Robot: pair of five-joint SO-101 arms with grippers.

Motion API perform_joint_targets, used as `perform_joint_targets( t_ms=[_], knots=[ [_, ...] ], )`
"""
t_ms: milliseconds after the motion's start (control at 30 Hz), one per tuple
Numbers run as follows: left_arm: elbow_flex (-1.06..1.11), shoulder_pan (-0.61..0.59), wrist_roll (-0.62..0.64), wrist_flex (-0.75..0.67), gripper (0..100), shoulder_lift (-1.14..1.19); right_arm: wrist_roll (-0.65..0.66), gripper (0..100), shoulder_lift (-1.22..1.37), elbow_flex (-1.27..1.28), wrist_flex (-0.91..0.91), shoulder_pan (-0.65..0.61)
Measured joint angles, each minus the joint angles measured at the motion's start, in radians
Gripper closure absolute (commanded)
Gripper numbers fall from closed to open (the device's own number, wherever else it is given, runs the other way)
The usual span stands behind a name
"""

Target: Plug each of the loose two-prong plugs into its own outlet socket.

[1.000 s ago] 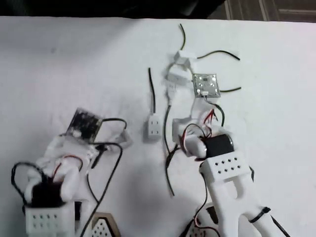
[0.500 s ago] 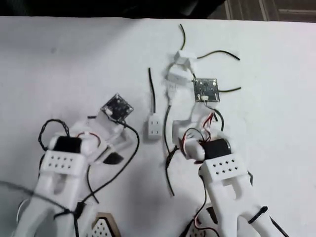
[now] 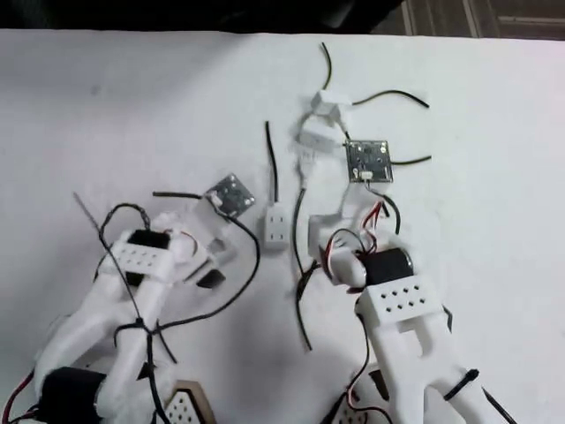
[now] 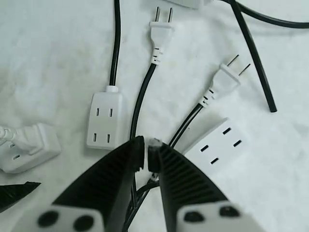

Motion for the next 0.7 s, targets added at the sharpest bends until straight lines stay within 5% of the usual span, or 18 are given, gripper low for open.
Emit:
perform_joint_targets(
  t_ms=[300,700],
  knots=[
    [-0.028,0.089,-0.002,-0.008,98,0.003,0.0,98.1,0.0,0.0,0.0,0.008],
    [-0.258,0.066,0.163,-0.008,98,0.015,0.0,98.1,0.0,0.0,0.0,0.008]
  ],
)
